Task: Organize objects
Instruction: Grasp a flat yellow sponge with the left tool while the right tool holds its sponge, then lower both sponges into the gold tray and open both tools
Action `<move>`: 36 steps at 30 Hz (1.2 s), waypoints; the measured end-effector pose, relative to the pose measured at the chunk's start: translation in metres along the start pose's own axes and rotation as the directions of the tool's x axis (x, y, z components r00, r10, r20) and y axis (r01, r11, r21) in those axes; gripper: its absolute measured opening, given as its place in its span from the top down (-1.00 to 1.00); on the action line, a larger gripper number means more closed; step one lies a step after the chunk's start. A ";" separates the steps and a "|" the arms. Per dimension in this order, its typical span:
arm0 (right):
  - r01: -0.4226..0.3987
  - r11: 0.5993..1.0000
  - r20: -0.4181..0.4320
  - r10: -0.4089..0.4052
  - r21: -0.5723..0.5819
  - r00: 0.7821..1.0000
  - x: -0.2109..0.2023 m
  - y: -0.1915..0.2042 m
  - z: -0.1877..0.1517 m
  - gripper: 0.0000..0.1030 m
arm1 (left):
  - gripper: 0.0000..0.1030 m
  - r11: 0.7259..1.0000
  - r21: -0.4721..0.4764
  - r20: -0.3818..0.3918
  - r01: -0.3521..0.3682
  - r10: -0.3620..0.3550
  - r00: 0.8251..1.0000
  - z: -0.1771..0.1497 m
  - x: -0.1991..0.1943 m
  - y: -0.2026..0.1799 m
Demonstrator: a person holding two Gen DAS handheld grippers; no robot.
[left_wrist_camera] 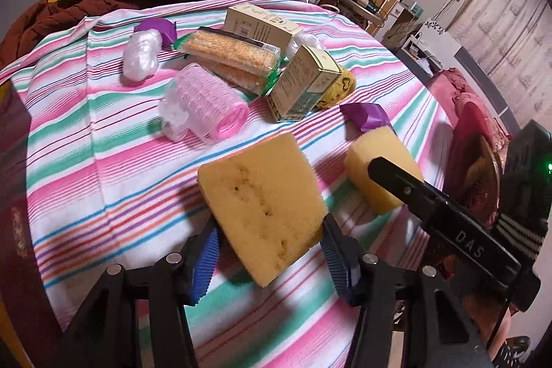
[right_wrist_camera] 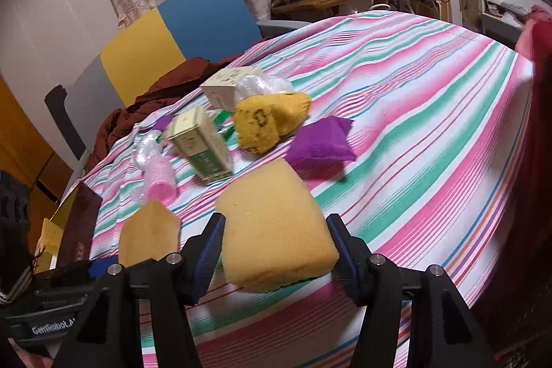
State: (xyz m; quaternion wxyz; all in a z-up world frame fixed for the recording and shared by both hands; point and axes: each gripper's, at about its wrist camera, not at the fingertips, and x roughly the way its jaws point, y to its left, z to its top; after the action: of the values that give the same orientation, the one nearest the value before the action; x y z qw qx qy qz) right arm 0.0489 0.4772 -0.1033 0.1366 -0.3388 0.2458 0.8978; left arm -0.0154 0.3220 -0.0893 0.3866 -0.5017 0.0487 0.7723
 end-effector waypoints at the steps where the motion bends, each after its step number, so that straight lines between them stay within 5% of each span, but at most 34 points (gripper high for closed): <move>1: -0.007 1.000 -0.001 0.007 -0.005 1.000 -0.001 0.003 -0.001 -0.16 | -0.09 1.000 -0.004 0.005 0.003 -0.003 1.000 -0.002 -0.003 0.001; 21: -0.142 0.980 -0.029 0.140 -0.137 0.990 -0.022 0.095 -0.009 -0.16 | -0.09 0.998 -0.061 0.159 0.034 -0.024 0.987 -0.045 -0.092 0.038; 36: -0.267 0.927 -0.072 0.257 -0.264 0.964 -0.032 0.186 -0.023 -0.16 | -0.09 0.982 -0.189 0.269 -0.026 0.077 0.960 -0.078 -0.157 0.103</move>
State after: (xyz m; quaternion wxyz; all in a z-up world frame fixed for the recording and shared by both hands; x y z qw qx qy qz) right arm 0.0084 0.3060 -0.0320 -0.0366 -0.3348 0.1660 0.9268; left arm 0.0071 0.1285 -0.0326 0.3213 -0.4216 -0.0637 0.8456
